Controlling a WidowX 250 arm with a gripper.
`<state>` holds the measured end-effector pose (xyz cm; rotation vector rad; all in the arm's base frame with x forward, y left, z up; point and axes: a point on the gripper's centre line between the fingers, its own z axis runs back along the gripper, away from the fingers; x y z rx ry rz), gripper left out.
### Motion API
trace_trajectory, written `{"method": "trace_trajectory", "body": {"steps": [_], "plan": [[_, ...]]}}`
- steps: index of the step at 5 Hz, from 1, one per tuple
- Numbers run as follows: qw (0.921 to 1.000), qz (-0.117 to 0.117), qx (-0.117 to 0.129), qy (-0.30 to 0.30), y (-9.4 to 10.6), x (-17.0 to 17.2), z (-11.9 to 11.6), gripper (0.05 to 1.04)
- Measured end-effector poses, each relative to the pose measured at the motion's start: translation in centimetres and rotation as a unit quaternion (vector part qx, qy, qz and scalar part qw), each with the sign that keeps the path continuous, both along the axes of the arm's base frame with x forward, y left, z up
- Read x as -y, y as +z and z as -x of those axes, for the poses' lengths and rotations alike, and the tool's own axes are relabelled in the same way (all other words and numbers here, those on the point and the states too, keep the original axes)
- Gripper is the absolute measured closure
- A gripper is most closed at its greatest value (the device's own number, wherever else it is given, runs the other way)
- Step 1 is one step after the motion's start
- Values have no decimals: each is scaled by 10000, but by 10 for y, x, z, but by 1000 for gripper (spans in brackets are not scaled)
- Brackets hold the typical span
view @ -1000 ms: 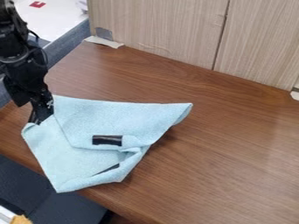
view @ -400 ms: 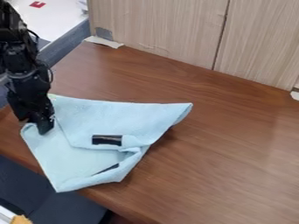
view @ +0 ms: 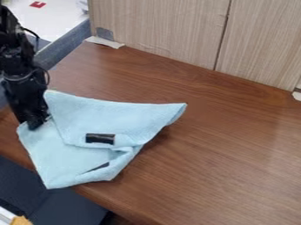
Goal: The robot bend cloth
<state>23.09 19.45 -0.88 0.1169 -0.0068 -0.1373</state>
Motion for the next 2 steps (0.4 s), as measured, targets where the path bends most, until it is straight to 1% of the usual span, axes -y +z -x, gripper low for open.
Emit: {"method": "trace_trajectory", "body": {"steps": [1, 2], "plan": [[9999, 83, 47, 52, 1, -3, 4, 902], [9999, 133, 87, 18, 8, -1, 4, 996]]}}
